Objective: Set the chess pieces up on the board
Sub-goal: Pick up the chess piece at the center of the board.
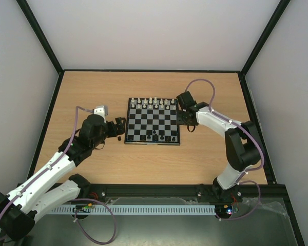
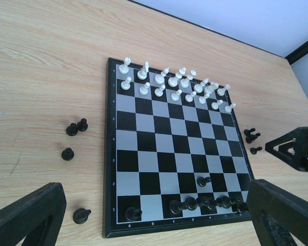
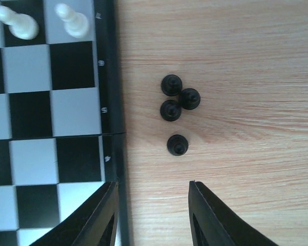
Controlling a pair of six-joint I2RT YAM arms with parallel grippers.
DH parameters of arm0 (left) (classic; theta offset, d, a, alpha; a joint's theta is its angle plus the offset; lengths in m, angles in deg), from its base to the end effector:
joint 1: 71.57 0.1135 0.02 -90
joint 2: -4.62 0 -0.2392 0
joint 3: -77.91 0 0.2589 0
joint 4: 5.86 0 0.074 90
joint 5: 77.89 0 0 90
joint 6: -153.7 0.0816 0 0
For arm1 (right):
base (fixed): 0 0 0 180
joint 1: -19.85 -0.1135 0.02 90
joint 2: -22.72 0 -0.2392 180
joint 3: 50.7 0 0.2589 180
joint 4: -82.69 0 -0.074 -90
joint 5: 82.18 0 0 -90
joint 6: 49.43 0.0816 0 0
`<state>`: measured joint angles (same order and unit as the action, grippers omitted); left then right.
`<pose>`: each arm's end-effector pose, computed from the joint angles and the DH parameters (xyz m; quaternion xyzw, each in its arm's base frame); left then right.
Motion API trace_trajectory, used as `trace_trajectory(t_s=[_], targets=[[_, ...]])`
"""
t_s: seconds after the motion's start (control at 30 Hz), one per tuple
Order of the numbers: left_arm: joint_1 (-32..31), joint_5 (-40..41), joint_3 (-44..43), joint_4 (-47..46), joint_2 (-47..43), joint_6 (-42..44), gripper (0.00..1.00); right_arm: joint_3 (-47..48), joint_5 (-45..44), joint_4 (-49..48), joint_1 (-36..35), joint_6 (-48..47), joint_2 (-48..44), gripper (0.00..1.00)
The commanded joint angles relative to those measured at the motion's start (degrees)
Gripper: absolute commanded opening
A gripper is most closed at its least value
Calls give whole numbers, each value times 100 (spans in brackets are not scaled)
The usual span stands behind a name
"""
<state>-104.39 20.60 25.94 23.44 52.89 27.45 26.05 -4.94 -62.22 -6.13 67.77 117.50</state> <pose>0.2239 -0.1301 0.2419 -0.0647 0.8423 -0.2497 0.4733 0.3480 0.1495 0.1489 0.0452 0.9424 0.0464 0.3283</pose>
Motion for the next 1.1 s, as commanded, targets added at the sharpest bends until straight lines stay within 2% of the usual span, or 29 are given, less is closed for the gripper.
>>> trace_trajectory(t_s=[0.0, 0.4, 0.9, 1.07], targets=[[30, 37, 3, 58, -156, 6, 100, -15, -138, 17, 191, 7, 357, 39], [30, 93, -11, 132, -214, 30, 99, 177, 92, -198, 429, -56, 827, 32], [32, 110, 4, 141, -231, 24, 100, 267, 152, -207, 431, -66, 1009, 6], [31, 92, 24, 133, -222, 0, 100, 186, 131, -111, 428, -69, 759, 2]])
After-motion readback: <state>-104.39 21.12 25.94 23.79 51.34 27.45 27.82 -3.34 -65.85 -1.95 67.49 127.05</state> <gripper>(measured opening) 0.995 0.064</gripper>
